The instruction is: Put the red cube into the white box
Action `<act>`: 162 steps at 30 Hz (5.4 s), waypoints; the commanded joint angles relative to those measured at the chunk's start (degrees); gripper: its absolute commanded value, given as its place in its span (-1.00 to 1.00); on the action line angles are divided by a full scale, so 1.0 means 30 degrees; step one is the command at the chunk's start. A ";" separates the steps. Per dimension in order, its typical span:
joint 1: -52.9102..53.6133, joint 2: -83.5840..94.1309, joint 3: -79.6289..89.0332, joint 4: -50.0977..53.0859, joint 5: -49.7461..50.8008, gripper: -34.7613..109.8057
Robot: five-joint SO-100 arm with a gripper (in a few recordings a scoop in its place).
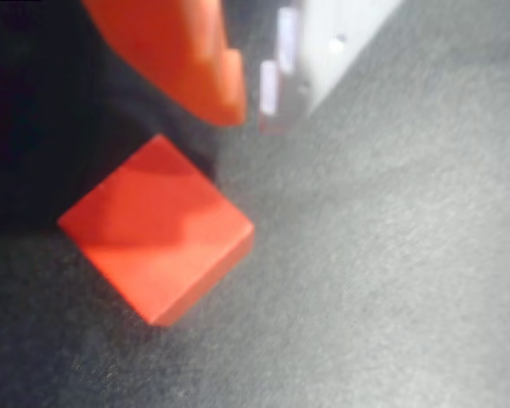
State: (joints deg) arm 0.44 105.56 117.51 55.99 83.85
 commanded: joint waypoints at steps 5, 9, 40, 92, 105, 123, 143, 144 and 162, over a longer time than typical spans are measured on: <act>0.0674 -0.0615 -0.0908 -0.1289 -0.0117 -0.52; 0.1172 -0.0908 -0.0908 -0.1641 -0.0059 -0.52; -0.0146 -0.3018 -0.2988 -0.1494 -1.1309 -0.17; -0.0059 -0.4365 0.5010 -1.0430 -1.0254 -0.52; 0.1523 -0.2197 0.4570 -0.8350 -0.5713 -0.52; 1.4619 0.8057 0.3750 0.1699 0.6328 -0.52; 2.3672 1.2568 0.5742 0.8643 0.8174 -0.52; 2.3818 1.2627 0.5830 0.8584 0.8174 -0.52; 2.3701 1.4941 0.6914 0.7910 0.6563 -0.14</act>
State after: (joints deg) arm 71.37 149.06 138.43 79.72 103.80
